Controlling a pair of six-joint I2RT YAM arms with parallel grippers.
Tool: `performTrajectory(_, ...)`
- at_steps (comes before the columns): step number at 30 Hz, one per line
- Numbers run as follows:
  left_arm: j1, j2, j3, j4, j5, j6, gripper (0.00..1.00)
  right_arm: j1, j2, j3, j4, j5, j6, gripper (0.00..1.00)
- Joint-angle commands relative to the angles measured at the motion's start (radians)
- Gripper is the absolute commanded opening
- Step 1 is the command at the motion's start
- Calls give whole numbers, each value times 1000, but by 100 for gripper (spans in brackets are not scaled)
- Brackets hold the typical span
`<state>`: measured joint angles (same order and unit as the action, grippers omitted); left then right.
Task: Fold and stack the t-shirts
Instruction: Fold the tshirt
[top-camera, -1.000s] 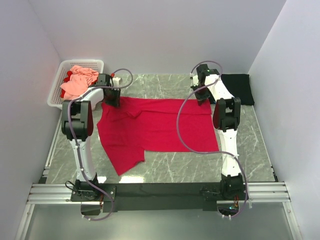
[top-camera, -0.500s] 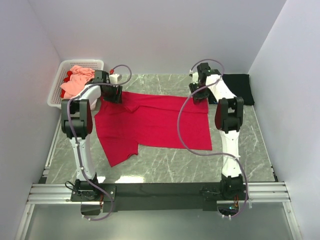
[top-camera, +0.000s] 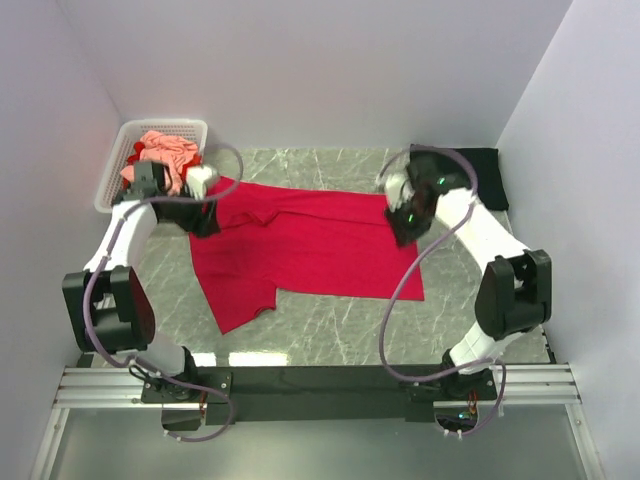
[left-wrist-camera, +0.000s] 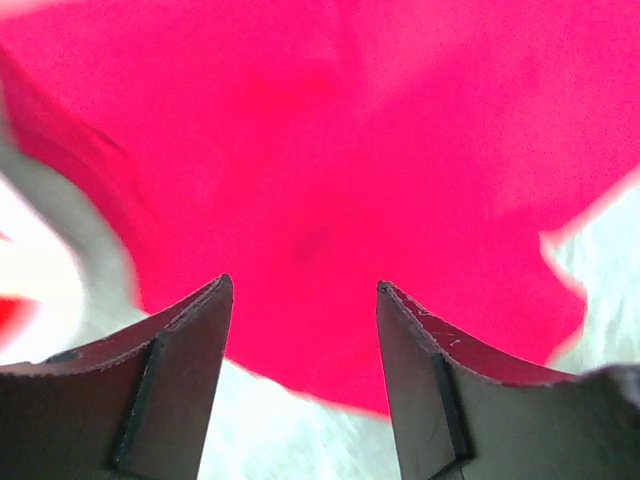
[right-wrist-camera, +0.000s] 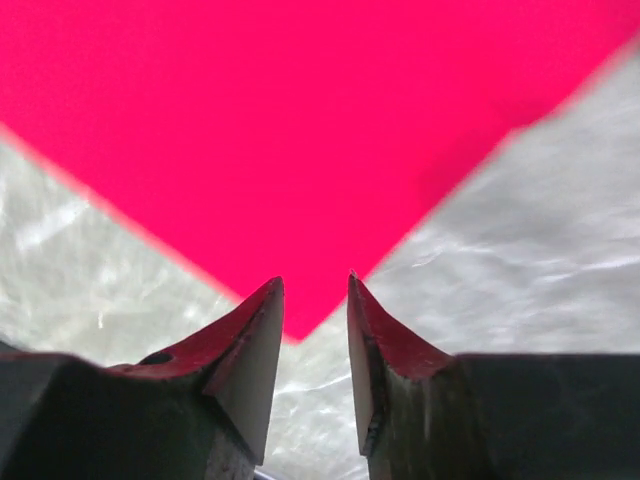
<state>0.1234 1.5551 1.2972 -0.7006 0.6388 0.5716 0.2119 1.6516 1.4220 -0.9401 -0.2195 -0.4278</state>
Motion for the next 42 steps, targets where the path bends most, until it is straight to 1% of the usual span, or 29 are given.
performTrajectory(1, 4, -51, -190, -38, -26, 166, 64, 73, -33, -216, 42, 57, -54, 37)
performTrajectory(5, 1, -86, -308, 65, -73, 169, 62, 93, -17, -284, 113, 77, -11, 35)
performTrajectory(8, 1, -73, -371, 114, -109, 159, 61, 95, 22, -314, 159, 98, 9, 34)
performTrajectory(12, -21, -59, -456, 203, -169, 169, 58, 95, 88, -334, 181, 138, 8, 31)
performTrajectory(17, -42, -64, -552, 185, -223, 246, 53, 96, 143, -371, 198, 198, -14, 29)
performTrajectory(22, -65, -150, -624, 96, -238, 323, 49, 96, 111, -426, 199, 212, -43, 29)
performTrajectory(25, -65, -213, -635, 20, -225, 341, 47, 96, 56, -448, 190, 212, -54, 29)
performTrajectory(27, -65, -257, -628, -22, -211, 340, 49, 95, -4, -457, 187, 213, -66, 30)
performTrajectory(29, -65, -288, -609, -36, -202, 317, 53, 95, -74, -459, 172, 206, -74, 33)
performTrajectory(30, -65, -311, -599, -51, -202, 310, 55, 93, -100, -462, 164, 197, -87, 37)
performTrajectory(33, -64, -340, -534, -95, -188, 304, 61, 96, -196, -477, 127, 175, -121, 44)
performTrajectory(35, -64, -348, -515, -109, -177, 310, 63, 98, -245, -504, 126, 169, -135, 45)
performTrajectory(42, -54, -320, -489, -115, -166, 297, 63, 130, -245, -601, 181, 198, -161, 46)
